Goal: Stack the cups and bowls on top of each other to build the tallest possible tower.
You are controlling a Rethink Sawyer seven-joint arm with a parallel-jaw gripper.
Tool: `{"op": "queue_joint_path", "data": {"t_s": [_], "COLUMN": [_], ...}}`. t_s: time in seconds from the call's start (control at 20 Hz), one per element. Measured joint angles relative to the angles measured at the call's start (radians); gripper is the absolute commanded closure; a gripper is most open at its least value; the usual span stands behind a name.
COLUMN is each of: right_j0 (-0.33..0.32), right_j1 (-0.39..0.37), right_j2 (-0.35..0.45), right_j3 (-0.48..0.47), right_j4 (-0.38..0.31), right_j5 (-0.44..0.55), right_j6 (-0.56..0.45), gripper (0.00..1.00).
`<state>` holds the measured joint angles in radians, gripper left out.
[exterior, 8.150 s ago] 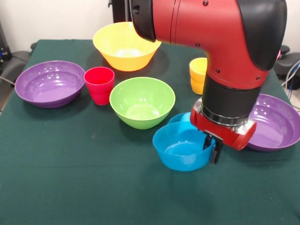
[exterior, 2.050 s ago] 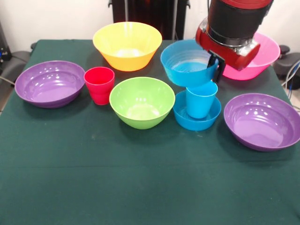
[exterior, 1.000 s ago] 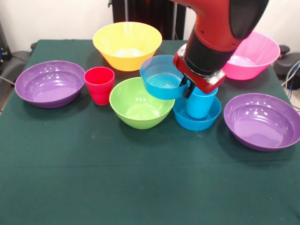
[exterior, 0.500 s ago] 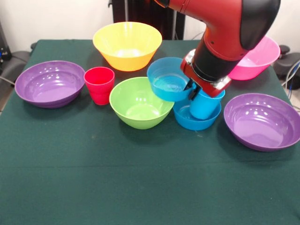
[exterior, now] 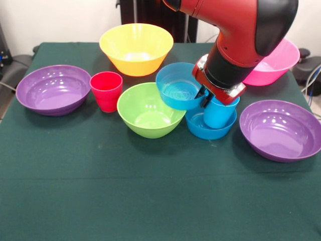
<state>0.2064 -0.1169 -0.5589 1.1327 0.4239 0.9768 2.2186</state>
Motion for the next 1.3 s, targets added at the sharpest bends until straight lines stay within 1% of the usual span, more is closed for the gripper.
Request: {"op": "queue_joint_path", "data": {"t_s": [0.8, 1.3], "right_j0": [-0.002, -0.024], "right_j1": [-0.032, -0.053], "right_j2": [-0.011, -0.013], "right_j3": [0.004, -0.001], "right_j4": [0.000, 0.000], "right_j5": [0.000, 0.000], "right_j6": [0.000, 0.000], "gripper": [1.00, 1.00]}}
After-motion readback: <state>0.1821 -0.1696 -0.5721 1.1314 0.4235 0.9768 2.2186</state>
